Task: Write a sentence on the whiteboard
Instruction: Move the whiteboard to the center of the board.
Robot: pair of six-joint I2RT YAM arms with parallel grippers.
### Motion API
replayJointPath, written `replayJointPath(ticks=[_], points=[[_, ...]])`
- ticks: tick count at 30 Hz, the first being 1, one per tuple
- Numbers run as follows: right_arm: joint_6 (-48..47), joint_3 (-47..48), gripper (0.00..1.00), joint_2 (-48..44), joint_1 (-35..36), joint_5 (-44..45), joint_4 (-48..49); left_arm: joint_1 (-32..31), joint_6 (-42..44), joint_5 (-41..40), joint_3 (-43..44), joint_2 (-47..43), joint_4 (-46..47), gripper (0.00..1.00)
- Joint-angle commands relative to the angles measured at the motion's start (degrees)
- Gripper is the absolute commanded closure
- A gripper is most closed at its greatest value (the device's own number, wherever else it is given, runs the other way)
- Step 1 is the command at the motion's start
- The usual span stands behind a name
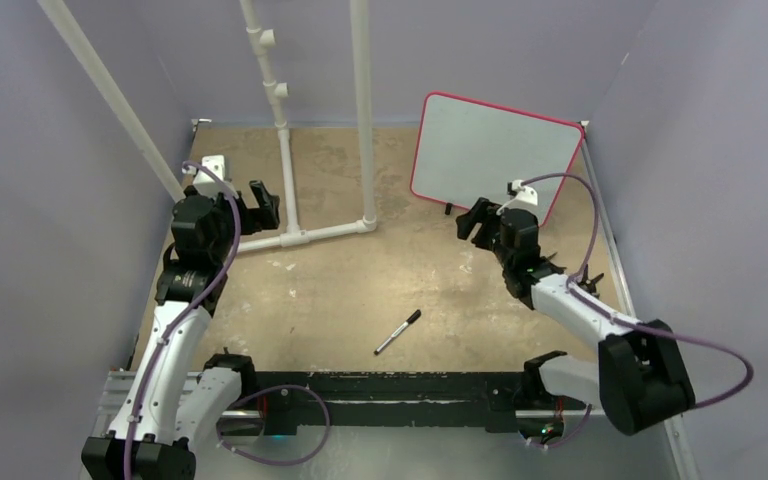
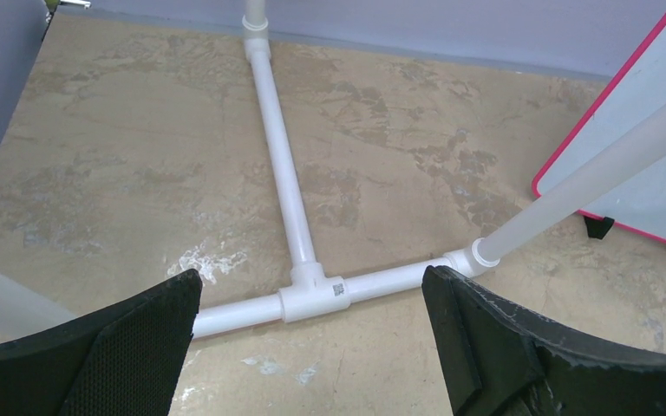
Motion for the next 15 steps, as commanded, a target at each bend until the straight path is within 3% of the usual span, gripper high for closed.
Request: replayJointPath(ticks=[1, 9, 15], points=[[5.11, 2.17, 0.27, 6.61, 2.0, 5.78, 13.04, 0.32, -0.62, 0.91, 0.32, 0.39, 0.36, 0.01], [2.72, 7.99, 0.31, 23.28, 3.92, 6.99, 21.0, 0.24, 0.58, 5.36, -0.21, 0.56, 1.37, 0.01], [2.37, 11.26, 0.32, 30.44, 4.11, 9.95, 22.81, 0.23, 0.69, 6.1, -0.47, 1.24, 1.59, 0.01]])
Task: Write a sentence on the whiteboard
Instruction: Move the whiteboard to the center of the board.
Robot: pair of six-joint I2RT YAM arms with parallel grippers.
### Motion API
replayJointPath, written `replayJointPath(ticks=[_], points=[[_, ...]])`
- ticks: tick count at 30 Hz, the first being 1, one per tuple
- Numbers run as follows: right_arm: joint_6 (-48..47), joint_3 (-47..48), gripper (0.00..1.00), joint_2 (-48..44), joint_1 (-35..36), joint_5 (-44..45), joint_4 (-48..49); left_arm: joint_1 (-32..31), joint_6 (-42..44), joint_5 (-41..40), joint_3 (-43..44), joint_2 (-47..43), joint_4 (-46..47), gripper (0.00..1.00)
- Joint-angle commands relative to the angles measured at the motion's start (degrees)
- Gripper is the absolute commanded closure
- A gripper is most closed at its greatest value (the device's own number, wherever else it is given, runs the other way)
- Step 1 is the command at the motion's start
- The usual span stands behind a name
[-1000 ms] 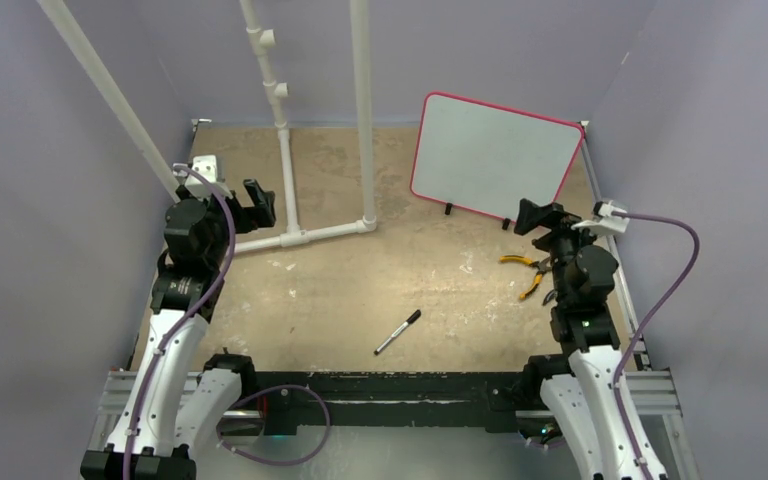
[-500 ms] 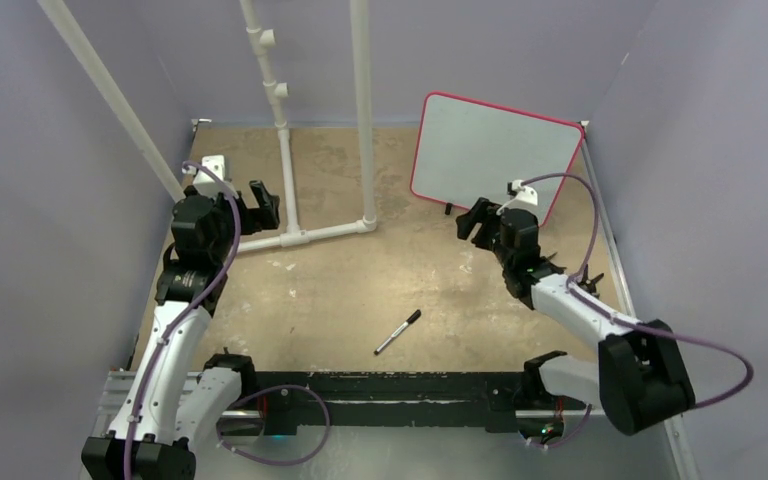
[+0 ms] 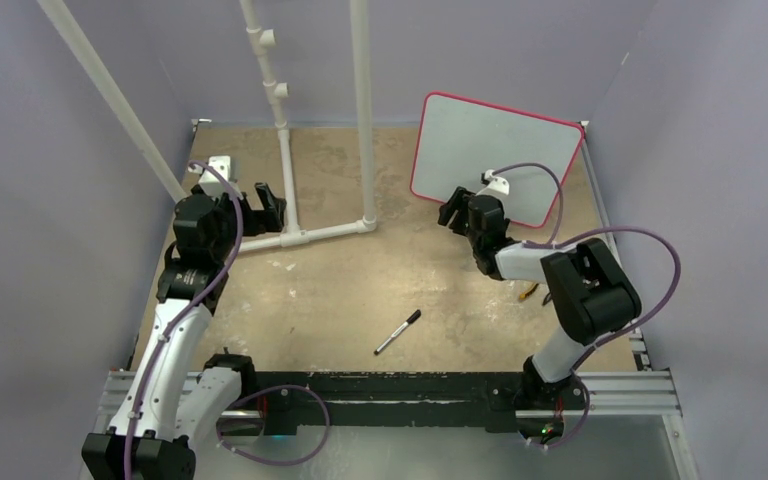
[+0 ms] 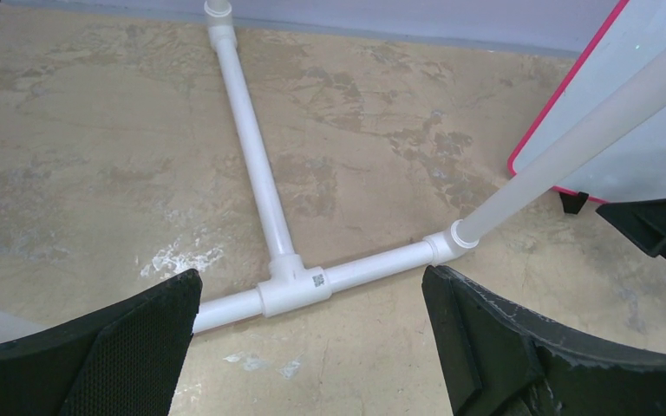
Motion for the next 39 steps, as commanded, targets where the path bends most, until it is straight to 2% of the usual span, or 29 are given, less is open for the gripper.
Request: replayJointPath(ticks=[1, 7, 16, 27, 31, 39], points=[[-0.82, 3.19, 0.33, 3.1, 0.35, 3.87, 5.71, 0.23, 0.45, 2.14, -0.23, 0.48, 1.77, 0.01], [-2.99, 8.1, 0.39, 8.5, 1.37, 7.37, 4.38, 0.23, 0.47, 4.02, -0.34, 0.76, 2.12, 0.01], [-2.05, 9.25, 0.44, 12.08, 3.25, 13.14, 3.92, 0.08, 0.48, 4.41, -0.34, 1.03, 2.3, 0.01], [-1.07, 11.62, 0.5, 16.55, 3.82, 14.32, 3.19, -0.69, 0.57, 4.24, -0.34, 1.03, 2.34, 0.01], [-0.76, 11.99, 0.59, 17.47, 3.81, 14.78, 3.1, -0.95, 0.61, 4.13, -0.3, 1.03, 2.3, 0.01], [-0.76, 10.38, 0.88, 16.65, 4.07, 11.89, 3.3, -1.26, 0.72, 3.83, -0.34, 1.12, 2.28, 0.01]])
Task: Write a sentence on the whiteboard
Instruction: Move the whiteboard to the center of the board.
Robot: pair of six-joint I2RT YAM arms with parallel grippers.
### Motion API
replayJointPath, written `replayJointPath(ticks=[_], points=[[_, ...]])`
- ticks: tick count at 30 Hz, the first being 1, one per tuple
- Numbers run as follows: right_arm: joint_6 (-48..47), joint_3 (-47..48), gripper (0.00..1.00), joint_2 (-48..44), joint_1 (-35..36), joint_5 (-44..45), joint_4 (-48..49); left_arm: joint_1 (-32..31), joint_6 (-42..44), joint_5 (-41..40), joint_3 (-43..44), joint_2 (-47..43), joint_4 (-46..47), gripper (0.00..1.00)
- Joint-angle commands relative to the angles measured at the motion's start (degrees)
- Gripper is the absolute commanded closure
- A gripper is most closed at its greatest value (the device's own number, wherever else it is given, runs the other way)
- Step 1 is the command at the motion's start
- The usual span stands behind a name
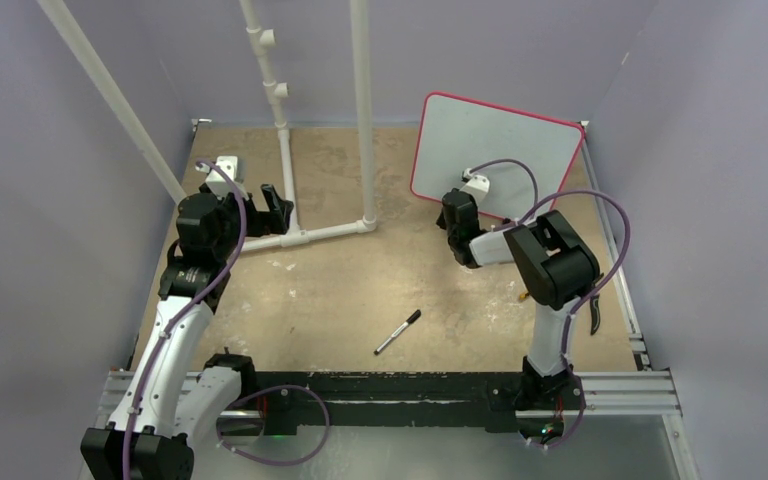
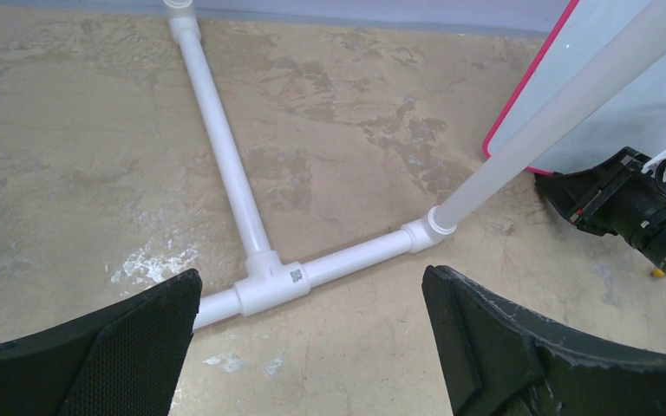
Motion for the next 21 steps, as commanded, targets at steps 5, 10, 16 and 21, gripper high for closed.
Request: replayJointPath(ticks=[5, 10, 16, 21], points=[[1.11, -4.01, 0.99, -3.9, 1.18, -2.48, 0.18, -0.46, 0.51, 0.15, -0.19, 0.23, 1.8, 0.01], [2.88, -9.12, 1.0, -7.2, 2.84, -3.06, -0.65, -0.5, 0.51, 0.02, -0.14, 0.14, 1.8, 0.01], [5.69, -16.32, 1.0, -12.6, 7.24, -5.28, -0.37, -0.5, 0.51, 0.18, -0.04, 0.27, 1.58, 0.01], [7.01, -21.04, 1.0, -16.5, 12.7, -6.23, -0.25, -0.5, 0.37, 0.58, -0.09, 0.31, 1.62, 0.01]])
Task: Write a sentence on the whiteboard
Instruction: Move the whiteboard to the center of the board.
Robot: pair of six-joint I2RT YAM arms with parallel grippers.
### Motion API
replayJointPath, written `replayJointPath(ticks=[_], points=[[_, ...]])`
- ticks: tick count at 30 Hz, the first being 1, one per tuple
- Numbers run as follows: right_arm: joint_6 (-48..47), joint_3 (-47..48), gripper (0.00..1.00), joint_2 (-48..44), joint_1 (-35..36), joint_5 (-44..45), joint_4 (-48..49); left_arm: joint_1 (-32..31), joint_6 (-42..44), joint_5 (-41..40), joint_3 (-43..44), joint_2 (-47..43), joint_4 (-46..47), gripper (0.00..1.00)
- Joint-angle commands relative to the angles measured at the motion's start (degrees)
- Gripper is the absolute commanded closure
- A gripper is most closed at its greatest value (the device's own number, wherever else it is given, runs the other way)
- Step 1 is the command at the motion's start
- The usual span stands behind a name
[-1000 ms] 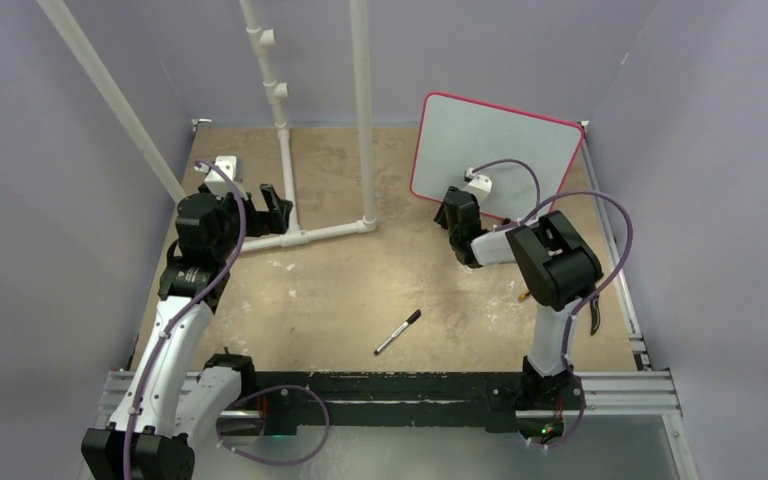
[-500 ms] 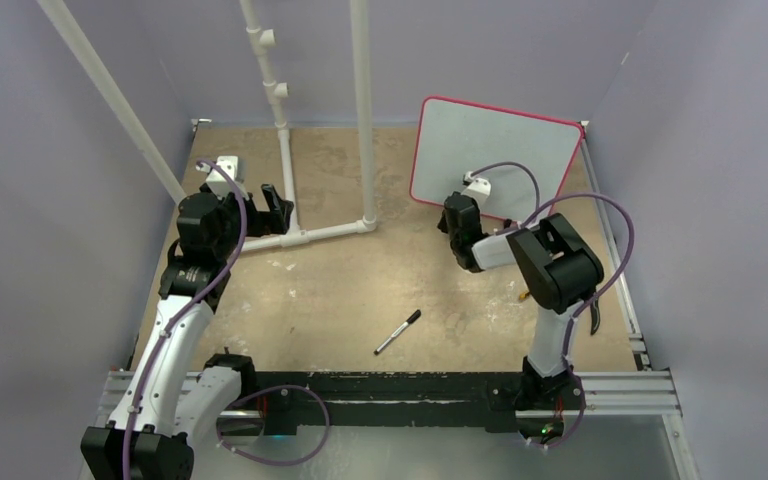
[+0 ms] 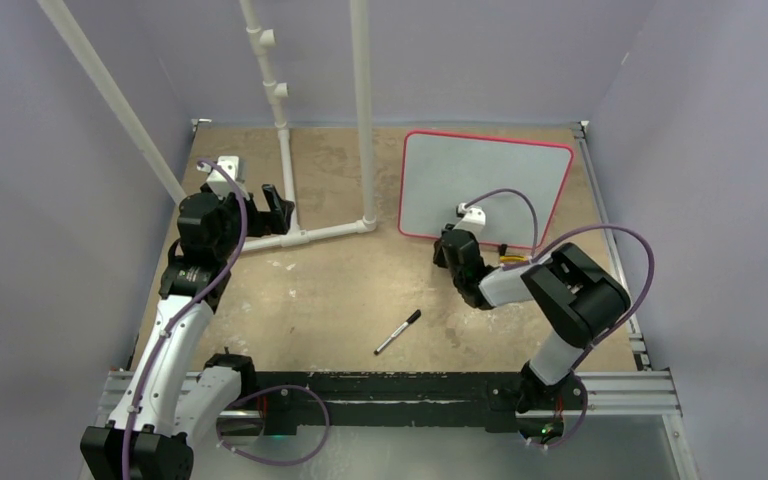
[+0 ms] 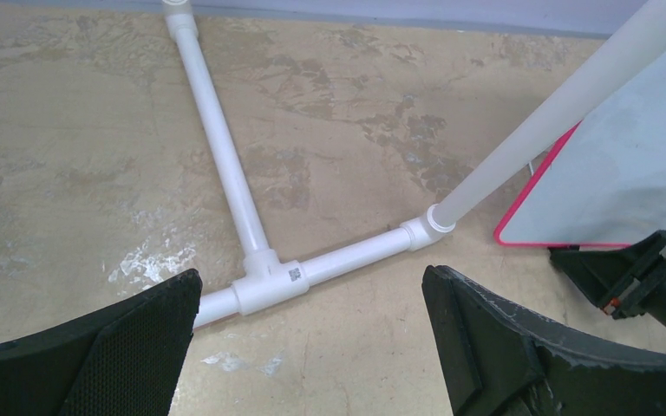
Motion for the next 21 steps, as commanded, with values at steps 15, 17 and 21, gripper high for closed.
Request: replayJointPath(ticks=[15, 17, 21], points=[[6.52, -6.91, 1.0, -5.66, 18.94, -4.82, -4.32, -0.32, 0.29, 1.24, 0.0, 0.7, 1.44, 0.01], [5.36, -6.85, 1.0, -4.91, 19.46, -4.92, -2.79, -0.34, 0.31, 1.31, 0.0, 0.71, 1.44, 0.01], [3.22, -6.54, 1.0, -4.18, 19.77, -4.09, -0.05, -0.32, 0.31, 1.5, -0.02, 0.99, 1.44, 0.01]])
